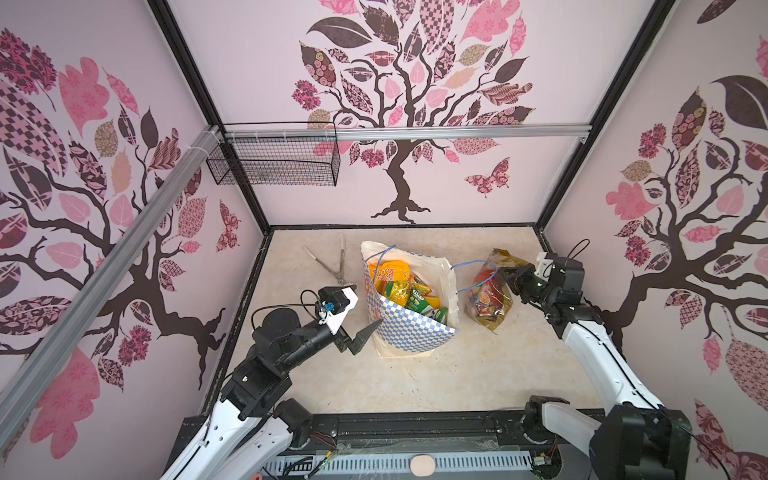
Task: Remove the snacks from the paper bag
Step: 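Carry the packet beside the bag and lower it onto the table, then open the right gripper to release the packet and lift away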
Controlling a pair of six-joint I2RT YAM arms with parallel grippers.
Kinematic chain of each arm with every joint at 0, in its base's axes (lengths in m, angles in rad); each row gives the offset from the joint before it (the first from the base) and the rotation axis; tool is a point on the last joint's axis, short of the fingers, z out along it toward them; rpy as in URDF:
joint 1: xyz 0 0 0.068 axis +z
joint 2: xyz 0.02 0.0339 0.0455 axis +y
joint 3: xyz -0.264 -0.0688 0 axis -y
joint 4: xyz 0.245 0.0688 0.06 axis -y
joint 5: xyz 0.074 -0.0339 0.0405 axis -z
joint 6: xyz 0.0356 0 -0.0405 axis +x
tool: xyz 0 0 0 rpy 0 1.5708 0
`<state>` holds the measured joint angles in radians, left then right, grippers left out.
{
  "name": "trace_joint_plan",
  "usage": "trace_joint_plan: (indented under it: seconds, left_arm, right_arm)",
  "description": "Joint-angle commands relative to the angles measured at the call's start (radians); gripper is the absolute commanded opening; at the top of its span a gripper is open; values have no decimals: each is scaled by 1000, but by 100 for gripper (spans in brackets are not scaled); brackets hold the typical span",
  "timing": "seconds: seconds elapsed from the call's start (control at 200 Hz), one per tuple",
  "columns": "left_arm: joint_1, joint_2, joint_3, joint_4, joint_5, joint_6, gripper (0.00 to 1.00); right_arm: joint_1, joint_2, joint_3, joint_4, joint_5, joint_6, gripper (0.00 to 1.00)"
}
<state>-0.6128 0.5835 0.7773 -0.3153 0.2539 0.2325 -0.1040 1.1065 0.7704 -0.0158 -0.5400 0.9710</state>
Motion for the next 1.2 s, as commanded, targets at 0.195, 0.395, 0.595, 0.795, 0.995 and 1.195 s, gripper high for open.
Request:
trace_joint_plan:
  seconds: [0.195, 0.395, 0.595, 0.795, 0.995, 1.195]
  left_arm:
    - [2, 26, -23, 24, 12, -13, 97]
    - [3, 22, -26, 23, 2, -9, 97]
    - [4, 21, -24, 20, 10, -7, 97]
    - [3, 21, -24, 20, 13, -5, 97]
    - [4, 24, -23, 20, 12, -5, 97]
    - [2, 18, -22, 15, 9, -2, 97]
  right_arm:
    - [6, 0, 68, 133, -170, 76, 0]
    - [6, 134, -26, 148, -187, 9, 0]
    - [7, 186, -10, -67, -40, -185, 0]
    - [7, 170, -68, -84, 64, -224, 29]
    - [6, 198, -46, -169, 88, -254, 67]
    - [7, 99, 8, -305, 320, -236, 99]
